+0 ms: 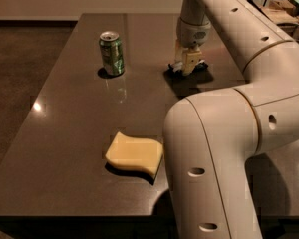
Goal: Pick rxbar blueberry
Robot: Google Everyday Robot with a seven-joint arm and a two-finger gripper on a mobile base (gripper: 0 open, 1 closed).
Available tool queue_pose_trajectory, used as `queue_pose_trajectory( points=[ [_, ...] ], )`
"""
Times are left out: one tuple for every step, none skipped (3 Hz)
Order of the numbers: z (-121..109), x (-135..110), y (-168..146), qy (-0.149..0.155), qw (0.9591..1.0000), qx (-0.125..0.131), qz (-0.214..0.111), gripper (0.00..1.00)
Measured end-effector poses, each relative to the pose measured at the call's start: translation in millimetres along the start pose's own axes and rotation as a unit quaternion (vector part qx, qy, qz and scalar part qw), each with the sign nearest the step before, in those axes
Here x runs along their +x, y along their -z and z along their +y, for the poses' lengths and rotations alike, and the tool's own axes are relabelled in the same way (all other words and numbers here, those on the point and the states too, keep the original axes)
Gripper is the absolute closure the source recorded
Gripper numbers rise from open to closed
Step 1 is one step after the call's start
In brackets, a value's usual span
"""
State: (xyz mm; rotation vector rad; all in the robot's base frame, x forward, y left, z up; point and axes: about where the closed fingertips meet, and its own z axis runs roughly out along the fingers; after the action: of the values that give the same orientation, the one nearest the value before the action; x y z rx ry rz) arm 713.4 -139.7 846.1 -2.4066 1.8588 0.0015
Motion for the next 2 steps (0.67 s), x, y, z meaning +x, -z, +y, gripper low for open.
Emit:
queue_pose_trajectory(
  points=[
    [0,0,0,0.0,1.0,0.0,0.0,0.75],
    [-5,-31,41,-0.007,0.9987,0.036,-0.036,0.98]
  ],
)
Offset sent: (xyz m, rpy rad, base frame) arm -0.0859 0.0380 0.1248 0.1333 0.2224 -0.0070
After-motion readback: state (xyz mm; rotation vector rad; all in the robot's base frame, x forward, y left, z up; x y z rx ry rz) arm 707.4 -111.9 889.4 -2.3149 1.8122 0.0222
